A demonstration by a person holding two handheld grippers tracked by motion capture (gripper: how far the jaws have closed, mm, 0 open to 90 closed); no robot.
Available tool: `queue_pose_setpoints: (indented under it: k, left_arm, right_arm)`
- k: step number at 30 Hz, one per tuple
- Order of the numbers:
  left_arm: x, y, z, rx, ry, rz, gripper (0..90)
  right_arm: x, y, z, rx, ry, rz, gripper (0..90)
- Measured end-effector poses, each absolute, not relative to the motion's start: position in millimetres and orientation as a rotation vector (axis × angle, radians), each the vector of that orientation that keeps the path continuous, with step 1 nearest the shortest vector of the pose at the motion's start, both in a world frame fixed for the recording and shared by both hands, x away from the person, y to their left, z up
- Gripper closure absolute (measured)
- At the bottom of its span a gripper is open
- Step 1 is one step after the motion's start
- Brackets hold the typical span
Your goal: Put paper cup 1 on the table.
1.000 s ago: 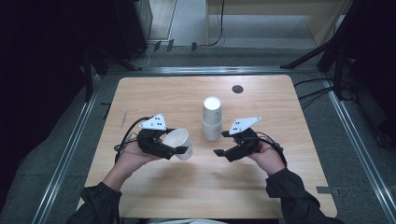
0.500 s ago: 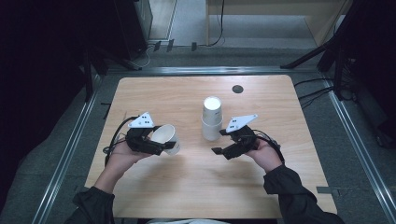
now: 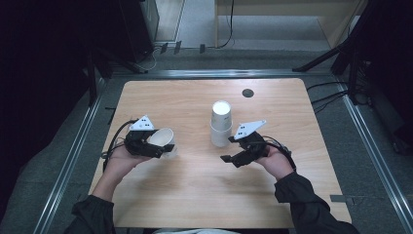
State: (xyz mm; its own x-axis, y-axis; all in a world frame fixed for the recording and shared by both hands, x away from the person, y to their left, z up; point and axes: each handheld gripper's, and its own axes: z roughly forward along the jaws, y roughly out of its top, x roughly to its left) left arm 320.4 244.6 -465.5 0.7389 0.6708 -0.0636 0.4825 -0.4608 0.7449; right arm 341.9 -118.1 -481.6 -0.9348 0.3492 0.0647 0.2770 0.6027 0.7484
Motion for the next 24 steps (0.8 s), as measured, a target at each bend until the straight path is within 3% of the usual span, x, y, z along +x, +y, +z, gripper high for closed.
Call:
queue_pose_setpoints:
  k: [24]
  left_arm:
    - [344, 284, -483, 2.107, 1.069, 0.37, 25.4]
  right_arm:
    - [340, -115, -484, 0.512, 2.741, 1.238, 23.6]
